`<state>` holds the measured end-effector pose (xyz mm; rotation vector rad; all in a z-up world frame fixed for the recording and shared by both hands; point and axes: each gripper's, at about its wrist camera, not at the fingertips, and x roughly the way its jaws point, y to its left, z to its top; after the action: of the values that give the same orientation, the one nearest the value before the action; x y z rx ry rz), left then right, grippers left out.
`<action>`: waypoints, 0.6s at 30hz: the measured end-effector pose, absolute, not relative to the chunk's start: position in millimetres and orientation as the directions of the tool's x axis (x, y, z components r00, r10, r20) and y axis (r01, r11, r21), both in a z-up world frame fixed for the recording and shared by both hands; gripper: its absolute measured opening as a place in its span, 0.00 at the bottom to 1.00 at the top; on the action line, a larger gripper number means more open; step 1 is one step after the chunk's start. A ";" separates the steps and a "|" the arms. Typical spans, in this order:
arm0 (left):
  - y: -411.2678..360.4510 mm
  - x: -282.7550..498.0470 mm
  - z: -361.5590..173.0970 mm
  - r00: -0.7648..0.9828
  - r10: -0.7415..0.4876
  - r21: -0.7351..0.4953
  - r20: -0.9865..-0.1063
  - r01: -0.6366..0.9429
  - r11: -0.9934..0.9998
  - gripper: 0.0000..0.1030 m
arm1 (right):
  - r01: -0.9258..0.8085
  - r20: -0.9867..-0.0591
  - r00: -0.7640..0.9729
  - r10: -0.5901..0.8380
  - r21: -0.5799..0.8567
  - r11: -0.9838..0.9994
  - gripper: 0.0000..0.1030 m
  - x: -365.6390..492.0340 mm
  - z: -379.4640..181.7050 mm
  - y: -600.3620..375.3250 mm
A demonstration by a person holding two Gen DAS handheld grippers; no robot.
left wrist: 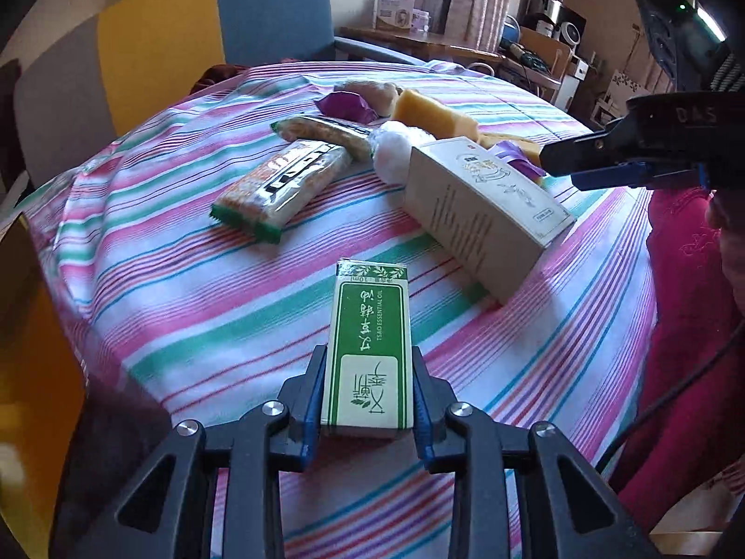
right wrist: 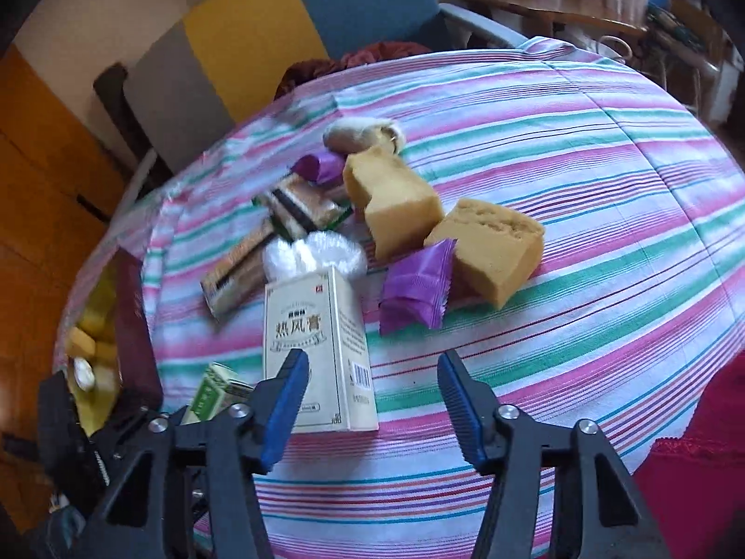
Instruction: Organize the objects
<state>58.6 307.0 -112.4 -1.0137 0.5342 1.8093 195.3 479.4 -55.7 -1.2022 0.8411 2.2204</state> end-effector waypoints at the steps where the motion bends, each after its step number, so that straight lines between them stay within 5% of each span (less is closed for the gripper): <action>1: 304.9 59.0 -112.5 -0.201 0.531 -0.075 -0.823 -0.889 -0.452 0.30 | -0.653 -0.862 -0.494 0.116 0.280 -0.704 0.55 194.7 -56.5 478.4; 18: 299.9 62.4 -116.8 -0.215 0.558 -0.076 -0.801 -0.889 -0.451 0.30 | -0.643 -0.869 -0.486 0.096 0.281 -0.712 0.58 192.2 -59.5 475.5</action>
<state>62.4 299.9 -116.8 -0.9770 0.5035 1.8321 192.2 475.5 -59.5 -1.2446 0.8327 2.2218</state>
